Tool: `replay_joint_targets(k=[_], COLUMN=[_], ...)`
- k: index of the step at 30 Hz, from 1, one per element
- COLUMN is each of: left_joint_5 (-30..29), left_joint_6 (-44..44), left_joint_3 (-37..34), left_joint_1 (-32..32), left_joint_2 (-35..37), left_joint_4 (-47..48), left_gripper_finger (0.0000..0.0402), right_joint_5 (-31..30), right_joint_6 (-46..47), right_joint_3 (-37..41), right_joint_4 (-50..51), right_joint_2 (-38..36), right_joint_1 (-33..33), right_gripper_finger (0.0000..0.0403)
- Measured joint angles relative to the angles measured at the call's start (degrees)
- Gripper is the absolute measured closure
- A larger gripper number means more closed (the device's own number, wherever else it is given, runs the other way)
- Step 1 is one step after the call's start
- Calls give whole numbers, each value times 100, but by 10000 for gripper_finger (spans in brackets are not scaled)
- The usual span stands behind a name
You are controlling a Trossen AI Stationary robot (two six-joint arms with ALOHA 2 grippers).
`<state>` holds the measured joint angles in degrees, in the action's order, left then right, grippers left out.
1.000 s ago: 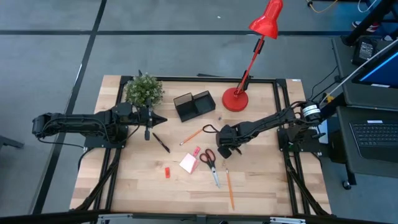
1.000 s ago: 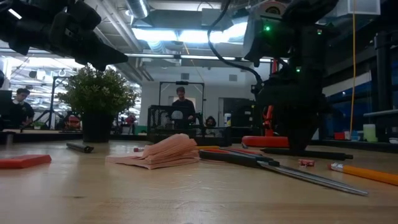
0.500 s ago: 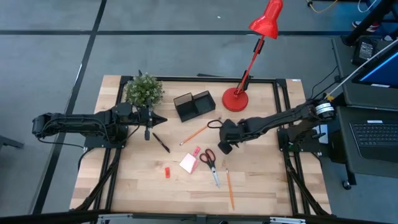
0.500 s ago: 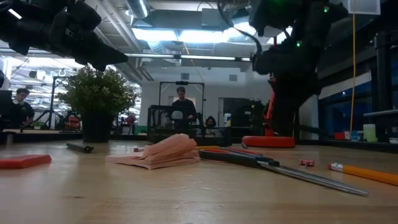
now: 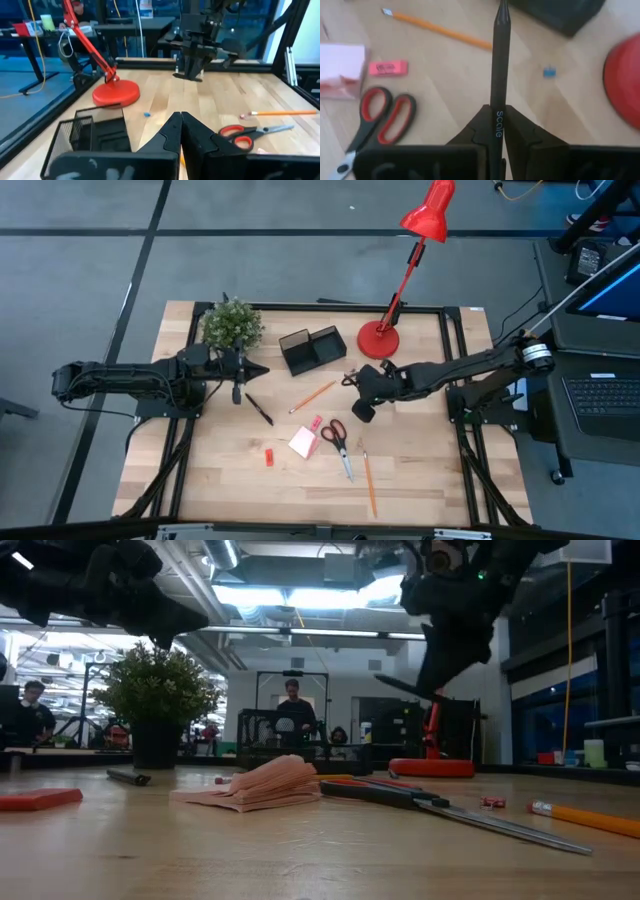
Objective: Pick and place office supplies into organizer
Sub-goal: Put the right black pen into the black desk organizer
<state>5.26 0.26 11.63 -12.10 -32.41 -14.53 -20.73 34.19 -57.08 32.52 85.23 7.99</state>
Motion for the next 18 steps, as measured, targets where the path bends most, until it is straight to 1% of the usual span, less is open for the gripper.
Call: replay_joint_targets(k=[7, 10, 13, 18], left_joint_5=[150, 155, 155, 200], left_joint_6=[-60, -66, -59, 28], left_joint_3=[0, 0, 0, 0], left_joint_1=[5, 20, 73, 213], left_joint_2=[0, -2, -1, -2], left_joint_4=[-125, -169, -285, -464], left_gripper_finger=[398, 400, 400, 399], right_joint_5=[-118, -360, -387, -381], right_joint_6=[-979, -1526, -2142, -2986], right_joint_3=[0, -1, 14, 24], right_joint_4=[-975, -1573, -2313, -3213], right_joint_2=[-176, -211, -212, -191], right_joint_1=[1, 3, 2, 2], right_gripper_finger=[366, 366, 366, 366])
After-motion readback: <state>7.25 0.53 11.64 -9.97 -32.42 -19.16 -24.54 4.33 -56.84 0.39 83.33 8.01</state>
